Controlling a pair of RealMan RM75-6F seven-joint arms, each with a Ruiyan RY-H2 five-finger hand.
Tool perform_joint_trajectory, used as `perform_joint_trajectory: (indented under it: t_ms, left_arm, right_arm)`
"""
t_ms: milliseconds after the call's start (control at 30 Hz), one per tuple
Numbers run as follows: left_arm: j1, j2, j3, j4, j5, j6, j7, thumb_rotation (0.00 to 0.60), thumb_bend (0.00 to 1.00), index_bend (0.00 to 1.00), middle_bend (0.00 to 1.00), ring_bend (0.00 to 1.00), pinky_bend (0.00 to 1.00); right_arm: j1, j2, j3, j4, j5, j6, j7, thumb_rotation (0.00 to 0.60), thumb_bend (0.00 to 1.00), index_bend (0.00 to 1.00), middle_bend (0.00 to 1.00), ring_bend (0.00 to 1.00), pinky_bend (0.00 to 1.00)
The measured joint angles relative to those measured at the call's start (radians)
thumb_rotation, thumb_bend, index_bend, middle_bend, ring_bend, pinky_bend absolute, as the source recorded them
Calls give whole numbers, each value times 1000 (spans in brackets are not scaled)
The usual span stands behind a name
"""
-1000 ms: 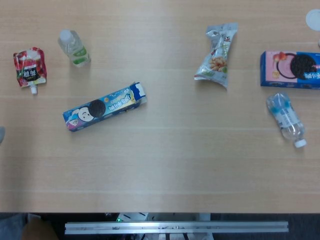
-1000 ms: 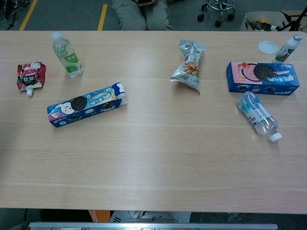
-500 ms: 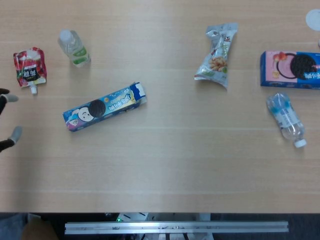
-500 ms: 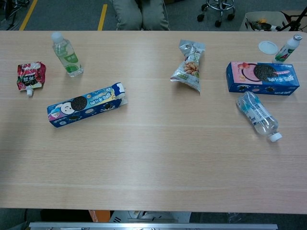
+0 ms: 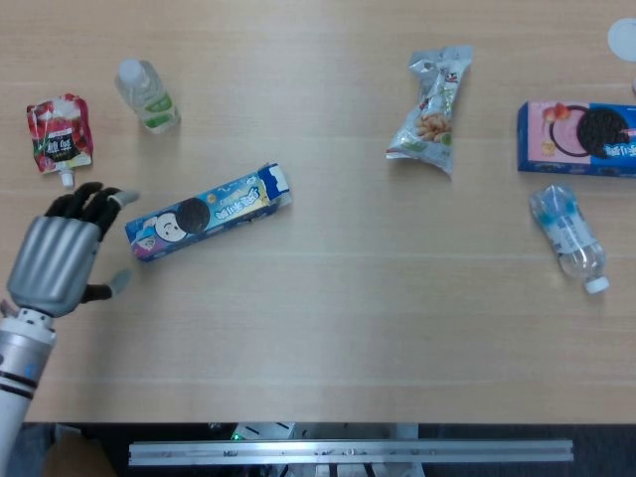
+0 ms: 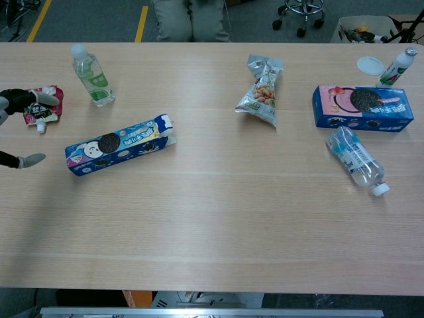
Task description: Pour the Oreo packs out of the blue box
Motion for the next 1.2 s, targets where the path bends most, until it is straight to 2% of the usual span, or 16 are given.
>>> perform_joint_trajectory:
  t_ms: [233, 633, 1033, 1200]
  left_arm:
    - [-53, -85, -8, 41, -95, -81, 77, 600, 176, 46, 141, 140, 233]
    - [-127, -224, -25, 150, -251, -151, 199, 600, 176, 49, 127, 140, 234]
    - [-160, -322, -26, 257, -335, -140, 287, 600, 176, 54, 124, 140, 233]
    - [-160, -351, -27, 307, -376, -137, 298, 600, 176, 129, 149, 151, 238]
  right_arm:
    - [10, -6, 1, 6, 9, -19, 1, 600, 355, 414, 427, 398, 430]
    - [6, -10, -4, 39, 29, -26, 33, 600, 354, 414, 427, 398, 430]
    - [-4, -15, -7, 66, 39, -21, 60, 600, 355, 414, 427, 398, 430]
    - [-8, -18, -9, 77, 43, -19, 68, 600, 355, 414, 427, 398, 430]
